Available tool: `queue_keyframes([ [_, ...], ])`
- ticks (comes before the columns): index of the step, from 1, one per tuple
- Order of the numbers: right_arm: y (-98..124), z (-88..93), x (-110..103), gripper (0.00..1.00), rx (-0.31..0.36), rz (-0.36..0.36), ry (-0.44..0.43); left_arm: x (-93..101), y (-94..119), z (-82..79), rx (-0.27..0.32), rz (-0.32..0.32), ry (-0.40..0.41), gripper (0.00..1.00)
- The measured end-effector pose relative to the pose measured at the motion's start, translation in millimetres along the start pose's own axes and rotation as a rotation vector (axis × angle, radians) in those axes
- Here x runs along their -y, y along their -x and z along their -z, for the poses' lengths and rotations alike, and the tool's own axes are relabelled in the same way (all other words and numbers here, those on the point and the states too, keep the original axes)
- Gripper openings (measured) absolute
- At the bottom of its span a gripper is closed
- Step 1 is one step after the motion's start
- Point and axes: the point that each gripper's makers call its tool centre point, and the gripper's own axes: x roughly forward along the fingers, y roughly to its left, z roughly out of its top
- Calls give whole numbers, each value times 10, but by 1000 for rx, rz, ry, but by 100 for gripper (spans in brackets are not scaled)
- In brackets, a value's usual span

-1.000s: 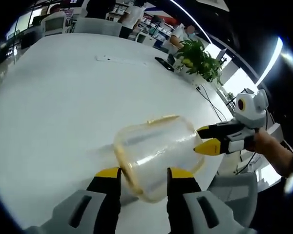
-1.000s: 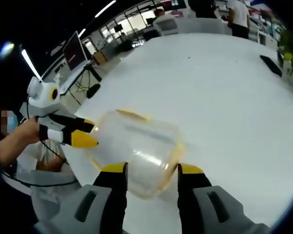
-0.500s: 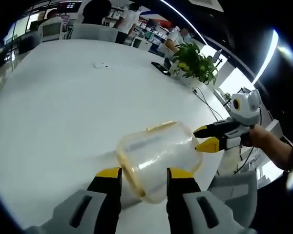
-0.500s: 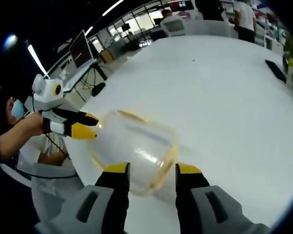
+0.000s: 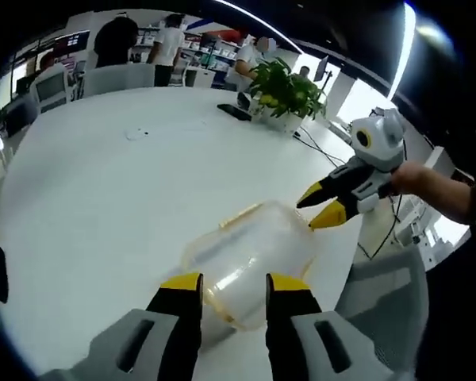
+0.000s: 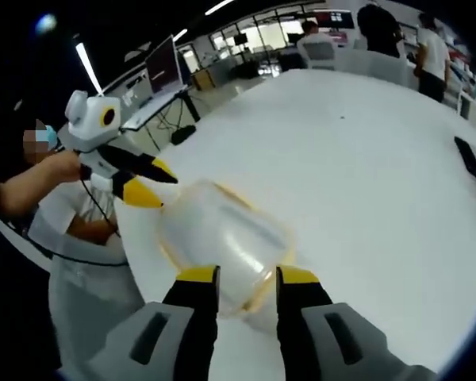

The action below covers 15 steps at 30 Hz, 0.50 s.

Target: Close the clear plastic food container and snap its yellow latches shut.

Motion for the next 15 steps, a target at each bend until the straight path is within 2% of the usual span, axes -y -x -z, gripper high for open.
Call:
queue_keyframes([
  [8,-1,-218,-182,21,20,-125,78,152,-50,-42,-30,66,-108,21],
  [15,-63,-347,-250,17,16,-171,174,264,-75,-83,-48,123,-216,18],
])
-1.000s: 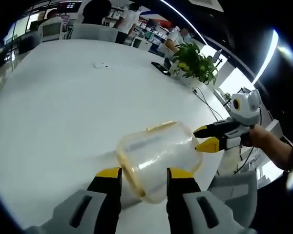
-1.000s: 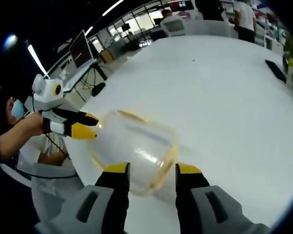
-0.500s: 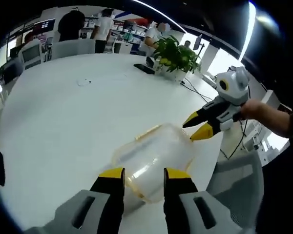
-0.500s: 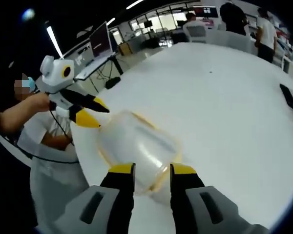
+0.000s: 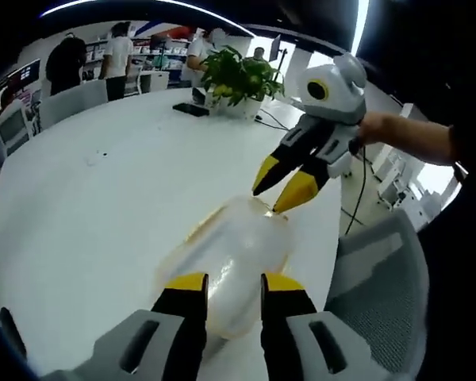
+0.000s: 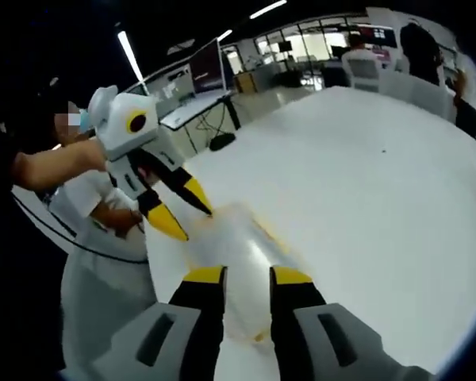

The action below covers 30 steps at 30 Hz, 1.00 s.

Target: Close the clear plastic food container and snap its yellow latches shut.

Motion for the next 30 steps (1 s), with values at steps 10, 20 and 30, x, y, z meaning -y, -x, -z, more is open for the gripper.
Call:
queue_keyframes([
  [10,-169,-4,-53,14,-49,-59,142,132,-157,-43,-34,55,-114,15],
  [20,-317,52,-12,11,-123,-75,245,192,-299,-55,-61,85,-169,14],
  [30,-427,15,43,10,-149,-86,304,256,-374,-78,-60,115,-218,13],
])
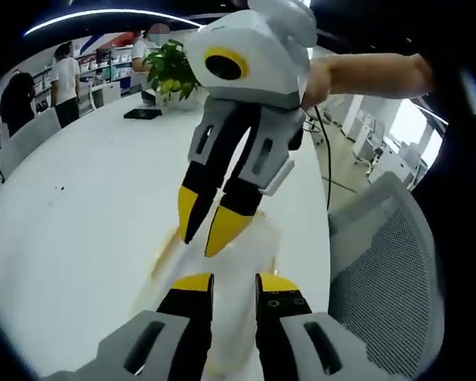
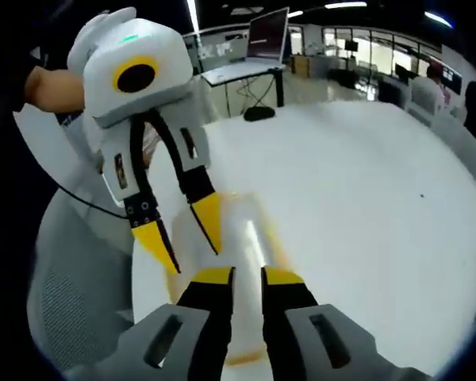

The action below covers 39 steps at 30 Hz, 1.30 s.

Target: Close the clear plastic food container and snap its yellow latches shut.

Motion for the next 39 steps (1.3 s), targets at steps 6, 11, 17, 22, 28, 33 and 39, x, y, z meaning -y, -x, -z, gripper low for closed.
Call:
queue_keyframes([
  [6,-42,-3,-19,12,-16,-25,41,12,-56,13,-9,13,-30,13],
  [11,-40,-18,-2,16,-22,-31,63,17,-68,-3,-4,15,-54,13],
  [17,-51,-6,4,23,-30,-52,69,122,-104,61,-26,22,-121,19],
  [22,-65,-3,-2,23,-33,-70,77,155,-119,92,-28,11,-156,24],
  [28,-65,-12,-2,24,-40,-81,95,172,-115,112,-32,-4,-197,28],
  [33,-57,-75,64,34,-23,-57,110,174,-117,118,-25,-13,-213,32],
  [39,-103,-15,86,36,-60,-73,116,184,-124,127,-11,-12,-244,34],
])
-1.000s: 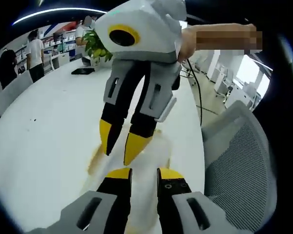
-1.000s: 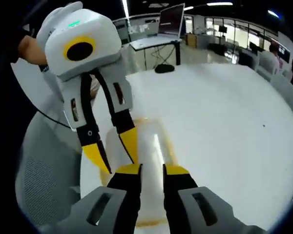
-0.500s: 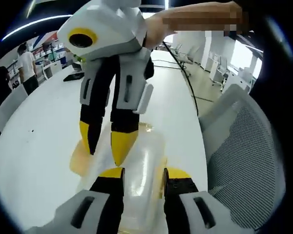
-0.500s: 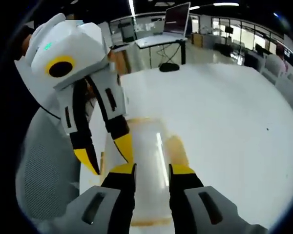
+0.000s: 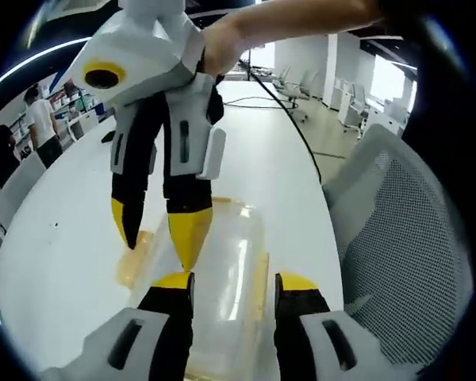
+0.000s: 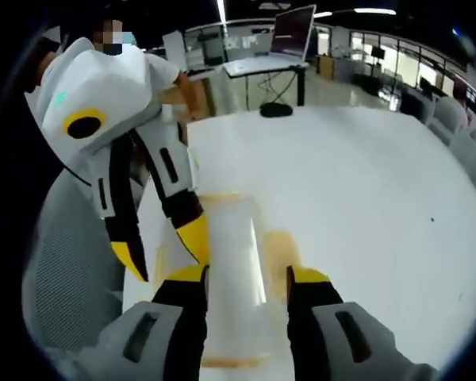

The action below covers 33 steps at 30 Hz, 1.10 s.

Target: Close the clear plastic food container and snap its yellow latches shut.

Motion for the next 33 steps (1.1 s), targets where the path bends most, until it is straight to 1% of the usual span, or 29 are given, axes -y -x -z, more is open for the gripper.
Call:
queue_keyframes([
  [4,-18,24,35,36,-18,-10,-7,26,-2,18,3,-4,-52,36],
  [8,-35,45,16,36,-44,-40,-11,25,-3,23,-2,-12,-84,36],
  [11,-63,92,-9,37,-76,-66,-2,21,-7,23,-6,-22,-97,35],
  [13,-79,84,-24,38,-76,-79,-11,16,-11,25,-10,-31,-111,34],
  [15,-72,85,-14,38,-79,-82,-3,18,-14,35,-19,-35,-133,34],
  [20,-68,98,-10,38,-84,-98,-17,9,-21,33,-22,-47,-145,33],
  [24,-47,103,-1,37,-87,-105,-14,5,-24,31,-21,-53,-149,33],
  [28,0,76,59,36,-77,-91,-24,6,-29,33,-21,-61,-159,33],
  [33,-26,62,73,36,-76,-88,-29,-6,-31,17,-19,-64,-146,31],
])
